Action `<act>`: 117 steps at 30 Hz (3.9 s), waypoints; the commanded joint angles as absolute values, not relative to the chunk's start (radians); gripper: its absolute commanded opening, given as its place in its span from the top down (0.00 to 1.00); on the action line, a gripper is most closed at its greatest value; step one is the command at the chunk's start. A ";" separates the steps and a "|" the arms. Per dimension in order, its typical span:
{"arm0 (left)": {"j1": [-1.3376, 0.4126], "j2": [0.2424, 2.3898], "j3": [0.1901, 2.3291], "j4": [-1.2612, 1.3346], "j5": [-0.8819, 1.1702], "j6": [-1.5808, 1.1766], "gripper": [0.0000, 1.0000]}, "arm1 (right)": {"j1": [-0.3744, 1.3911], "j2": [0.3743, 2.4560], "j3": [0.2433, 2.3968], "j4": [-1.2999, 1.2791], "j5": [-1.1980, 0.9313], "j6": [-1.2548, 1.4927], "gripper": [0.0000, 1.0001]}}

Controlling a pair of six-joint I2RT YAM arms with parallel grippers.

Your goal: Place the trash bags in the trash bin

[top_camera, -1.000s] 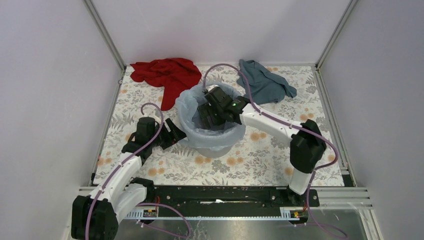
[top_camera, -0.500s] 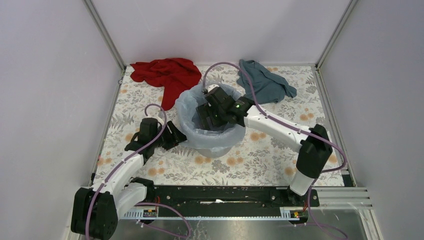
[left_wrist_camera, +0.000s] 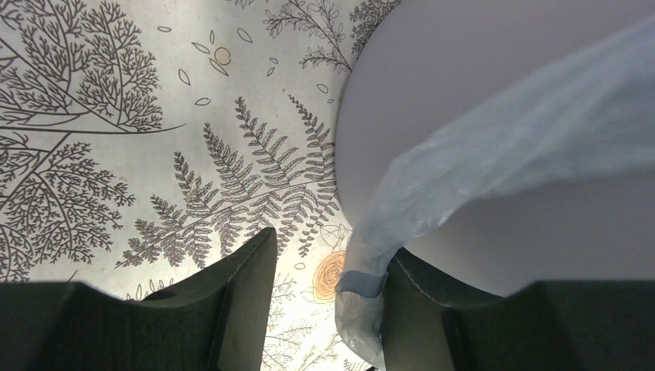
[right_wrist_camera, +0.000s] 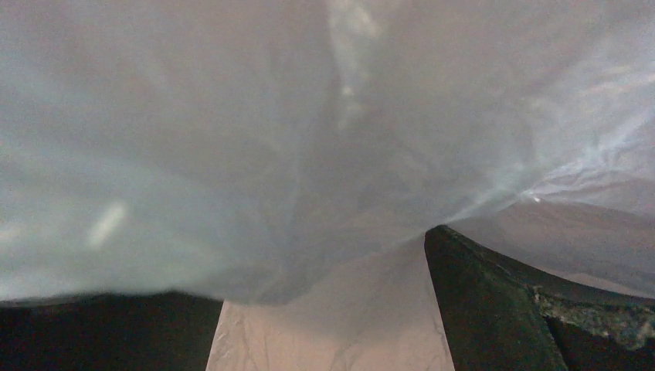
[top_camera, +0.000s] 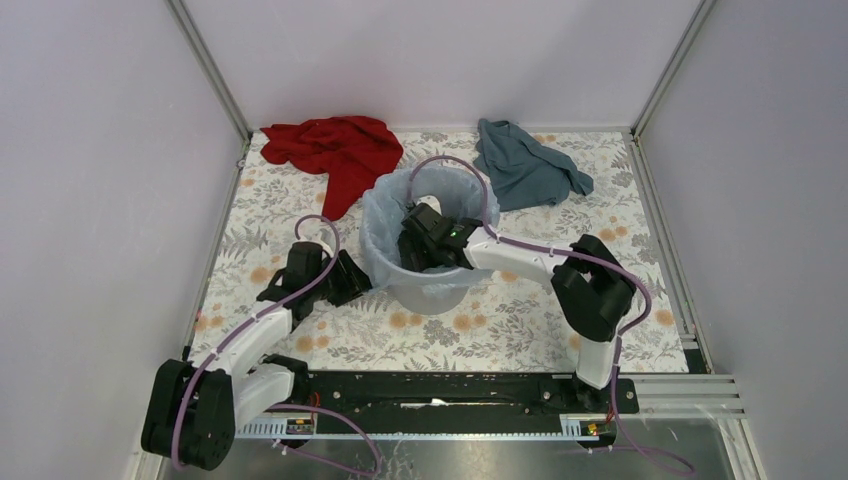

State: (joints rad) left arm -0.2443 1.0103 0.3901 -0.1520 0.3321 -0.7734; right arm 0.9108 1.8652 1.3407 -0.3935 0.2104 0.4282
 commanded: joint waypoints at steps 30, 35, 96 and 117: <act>-0.246 0.794 0.577 -0.354 0.297 -0.770 0.30 | 0.919 2.116 1.347 -0.294 0.112 0.448 0.00; -0.246 0.751 0.645 -0.448 0.252 -0.732 0.26 | 0.918 2.090 1.358 -0.313 0.111 0.443 0.00; -0.346 0.895 0.918 -0.428 0.270 -0.679 0.20 | 0.873 1.673 1.358 -0.343 0.029 0.406 0.11; -0.354 0.872 0.913 -0.417 0.328 -0.689 0.23 | 0.890 1.602 1.510 -0.457 0.086 0.428 0.01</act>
